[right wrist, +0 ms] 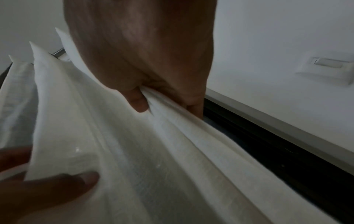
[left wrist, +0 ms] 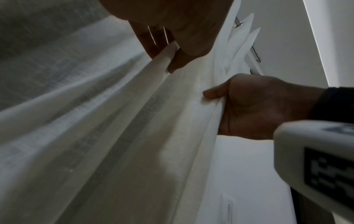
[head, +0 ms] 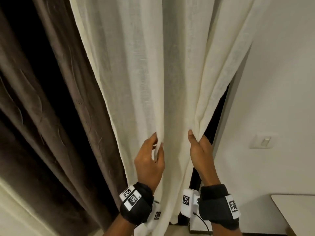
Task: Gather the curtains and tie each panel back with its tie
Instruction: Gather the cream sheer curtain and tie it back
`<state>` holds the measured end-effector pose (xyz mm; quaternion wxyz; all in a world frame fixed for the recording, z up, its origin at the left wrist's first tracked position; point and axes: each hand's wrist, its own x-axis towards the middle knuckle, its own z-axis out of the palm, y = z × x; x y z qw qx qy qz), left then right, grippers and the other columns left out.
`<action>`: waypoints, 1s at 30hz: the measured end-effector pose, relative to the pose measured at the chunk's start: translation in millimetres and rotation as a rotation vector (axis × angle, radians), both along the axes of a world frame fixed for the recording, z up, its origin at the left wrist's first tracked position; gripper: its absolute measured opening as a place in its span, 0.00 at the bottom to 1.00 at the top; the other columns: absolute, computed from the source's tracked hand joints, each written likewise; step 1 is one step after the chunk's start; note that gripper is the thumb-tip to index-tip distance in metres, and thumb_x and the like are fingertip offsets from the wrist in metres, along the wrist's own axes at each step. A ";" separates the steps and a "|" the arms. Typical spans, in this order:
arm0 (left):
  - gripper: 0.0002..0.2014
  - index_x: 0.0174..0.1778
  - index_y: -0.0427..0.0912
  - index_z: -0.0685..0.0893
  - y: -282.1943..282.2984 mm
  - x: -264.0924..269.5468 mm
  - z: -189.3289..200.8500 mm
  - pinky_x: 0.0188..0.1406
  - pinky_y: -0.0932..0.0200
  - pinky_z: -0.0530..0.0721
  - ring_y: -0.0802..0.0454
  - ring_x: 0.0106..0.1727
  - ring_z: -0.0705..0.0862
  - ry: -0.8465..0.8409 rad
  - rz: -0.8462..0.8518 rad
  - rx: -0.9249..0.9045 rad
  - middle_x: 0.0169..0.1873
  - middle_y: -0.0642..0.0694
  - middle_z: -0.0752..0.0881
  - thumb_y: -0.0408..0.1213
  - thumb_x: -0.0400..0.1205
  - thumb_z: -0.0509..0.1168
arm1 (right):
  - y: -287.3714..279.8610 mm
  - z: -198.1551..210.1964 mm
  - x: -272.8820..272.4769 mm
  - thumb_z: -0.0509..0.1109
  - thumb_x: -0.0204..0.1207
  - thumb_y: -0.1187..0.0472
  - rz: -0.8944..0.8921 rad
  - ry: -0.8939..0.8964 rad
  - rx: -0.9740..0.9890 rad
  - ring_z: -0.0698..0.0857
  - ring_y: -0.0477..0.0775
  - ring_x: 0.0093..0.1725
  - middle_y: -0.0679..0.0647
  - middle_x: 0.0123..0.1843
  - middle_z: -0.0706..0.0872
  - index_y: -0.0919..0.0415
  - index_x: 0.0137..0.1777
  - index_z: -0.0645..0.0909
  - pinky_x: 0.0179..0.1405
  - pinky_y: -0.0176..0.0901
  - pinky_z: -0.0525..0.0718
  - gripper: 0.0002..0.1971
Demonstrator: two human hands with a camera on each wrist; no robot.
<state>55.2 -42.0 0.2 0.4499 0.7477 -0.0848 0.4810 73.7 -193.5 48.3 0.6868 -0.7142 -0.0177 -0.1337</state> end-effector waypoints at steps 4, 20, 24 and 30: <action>0.16 0.66 0.41 0.88 -17.7 13.0 -2.7 0.50 0.49 0.93 0.51 0.52 0.92 0.078 -0.091 0.181 0.56 0.46 0.93 0.25 0.83 0.74 | 4.2 2.7 -8.9 0.70 0.83 0.42 0.140 -0.084 0.037 0.93 0.39 0.58 0.43 0.60 0.94 0.49 0.75 0.82 0.51 0.28 0.88 0.23; 0.39 0.91 0.63 0.57 42.5 18.9 11.2 0.84 0.37 0.79 0.52 0.84 0.77 0.428 -0.166 -0.363 0.86 0.56 0.74 0.58 0.87 0.70 | -2.2 -5.4 -3.0 0.59 0.94 0.50 -0.048 -0.093 -0.027 0.85 0.43 0.37 0.58 0.46 0.91 0.53 0.65 0.85 0.34 0.28 0.82 0.14; 0.36 0.92 0.61 0.56 15.5 2.2 21.9 0.84 0.53 0.78 0.66 0.83 0.77 0.594 -0.634 -0.155 0.82 0.69 0.76 0.56 0.91 0.65 | 17.3 -10.8 -9.6 0.61 0.92 0.46 0.102 -0.169 -0.154 0.88 0.25 0.52 0.36 0.53 0.87 0.35 0.61 0.80 0.51 0.21 0.83 0.06; 0.29 0.71 0.73 0.82 -8.4 7.5 29.9 0.73 0.49 0.88 0.62 0.67 0.89 0.681 -0.555 -0.191 0.62 0.66 0.92 0.64 0.75 0.80 | 30.6 -60.2 -25.1 0.69 0.86 0.59 0.242 -0.160 -0.342 0.88 0.44 0.70 0.45 0.72 0.88 0.49 0.83 0.74 0.70 0.47 0.89 0.25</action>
